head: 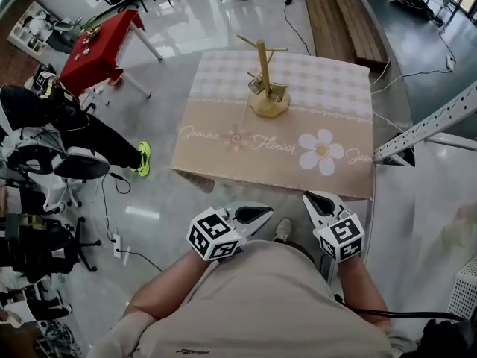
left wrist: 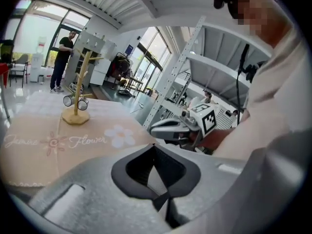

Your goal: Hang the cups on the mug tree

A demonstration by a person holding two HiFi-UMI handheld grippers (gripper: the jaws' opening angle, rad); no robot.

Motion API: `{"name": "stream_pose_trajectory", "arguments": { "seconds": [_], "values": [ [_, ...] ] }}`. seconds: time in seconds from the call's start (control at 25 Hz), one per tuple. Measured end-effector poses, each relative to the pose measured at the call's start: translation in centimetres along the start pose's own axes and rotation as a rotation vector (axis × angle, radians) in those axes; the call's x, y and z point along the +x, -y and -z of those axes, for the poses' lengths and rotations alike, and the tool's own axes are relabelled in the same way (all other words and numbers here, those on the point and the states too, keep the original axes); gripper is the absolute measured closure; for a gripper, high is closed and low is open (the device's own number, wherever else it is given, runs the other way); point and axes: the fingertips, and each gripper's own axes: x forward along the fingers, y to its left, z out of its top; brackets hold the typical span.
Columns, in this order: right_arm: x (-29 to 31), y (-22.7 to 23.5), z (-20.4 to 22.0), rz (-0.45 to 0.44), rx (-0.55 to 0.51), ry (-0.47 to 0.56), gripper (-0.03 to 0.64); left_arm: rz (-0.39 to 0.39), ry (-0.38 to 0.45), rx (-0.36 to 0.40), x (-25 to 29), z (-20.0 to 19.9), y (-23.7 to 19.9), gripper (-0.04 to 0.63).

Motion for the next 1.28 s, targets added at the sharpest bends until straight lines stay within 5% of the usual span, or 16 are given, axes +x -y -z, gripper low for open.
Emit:
{"name": "stream_pose_trajectory", "arguments": {
  "seconds": [0.16, 1.28],
  "values": [
    [1.2, -2.9, 1.2, -0.011, -0.005, -0.043, 0.598, -0.020, 0.064, -0.030, -3.8, -0.4, -0.8, 0.588],
    [4.9, -21.5, 0.4, 0.086, -0.046, -0.034, 0.603, 0.010, 0.079, 0.034, -20.6, 9.1, -2.4, 0.588]
  ]
}}
